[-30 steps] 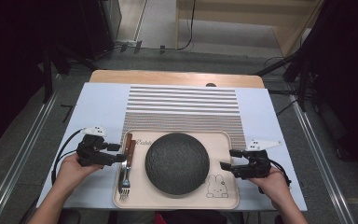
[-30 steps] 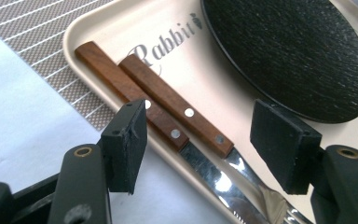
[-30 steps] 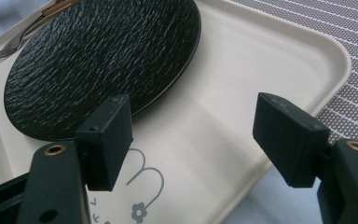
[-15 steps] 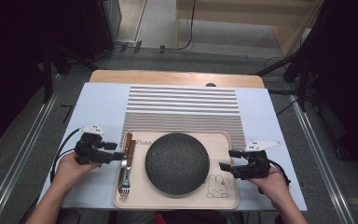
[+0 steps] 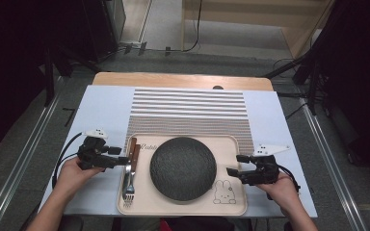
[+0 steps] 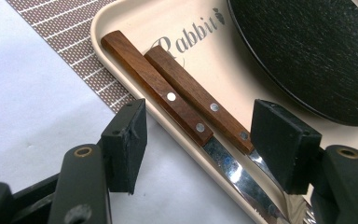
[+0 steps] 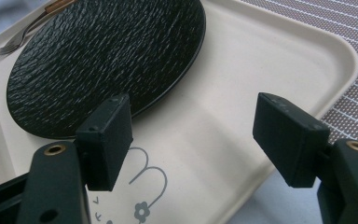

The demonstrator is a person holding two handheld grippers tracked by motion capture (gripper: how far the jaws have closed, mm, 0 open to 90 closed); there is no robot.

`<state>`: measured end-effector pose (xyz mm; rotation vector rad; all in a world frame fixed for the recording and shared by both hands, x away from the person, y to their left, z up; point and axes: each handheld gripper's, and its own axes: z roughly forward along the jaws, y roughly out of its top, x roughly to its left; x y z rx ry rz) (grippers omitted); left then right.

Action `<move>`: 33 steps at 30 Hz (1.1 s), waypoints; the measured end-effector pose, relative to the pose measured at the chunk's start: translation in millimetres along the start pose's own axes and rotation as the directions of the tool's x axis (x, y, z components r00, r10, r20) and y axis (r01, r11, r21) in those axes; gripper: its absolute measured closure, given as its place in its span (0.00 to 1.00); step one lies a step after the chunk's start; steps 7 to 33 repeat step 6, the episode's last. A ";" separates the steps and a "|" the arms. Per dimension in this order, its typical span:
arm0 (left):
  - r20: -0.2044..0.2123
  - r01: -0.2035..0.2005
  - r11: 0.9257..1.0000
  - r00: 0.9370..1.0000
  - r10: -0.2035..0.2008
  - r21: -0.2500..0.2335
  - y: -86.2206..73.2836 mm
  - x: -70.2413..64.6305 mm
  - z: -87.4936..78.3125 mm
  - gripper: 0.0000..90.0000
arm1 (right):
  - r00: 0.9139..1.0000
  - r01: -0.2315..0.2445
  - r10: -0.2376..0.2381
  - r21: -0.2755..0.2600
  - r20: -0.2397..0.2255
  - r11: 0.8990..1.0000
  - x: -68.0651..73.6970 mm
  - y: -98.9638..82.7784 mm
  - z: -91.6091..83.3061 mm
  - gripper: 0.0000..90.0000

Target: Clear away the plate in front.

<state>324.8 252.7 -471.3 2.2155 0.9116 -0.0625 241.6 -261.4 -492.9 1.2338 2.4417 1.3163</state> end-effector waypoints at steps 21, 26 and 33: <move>0.003 0.018 1.000 1.000 -0.018 0.002 0.5 1.0 0.3 0.40 | 1.000 -0.005 0.005 0.002 -0.001 1.000 -0.4 -0.1 -0.5 0.31; 0.003 0.018 1.000 1.000 -0.018 0.002 0.5 1.0 0.3 0.40 | 1.000 -0.005 0.005 0.002 -0.001 1.000 -0.4 -0.1 -0.5 0.31; 0.003 0.018 1.000 1.000 -0.018 0.002 0.5 1.0 0.3 0.40 | 1.000 -0.005 0.005 0.002 -0.001 1.000 -0.4 -0.1 -0.5 0.31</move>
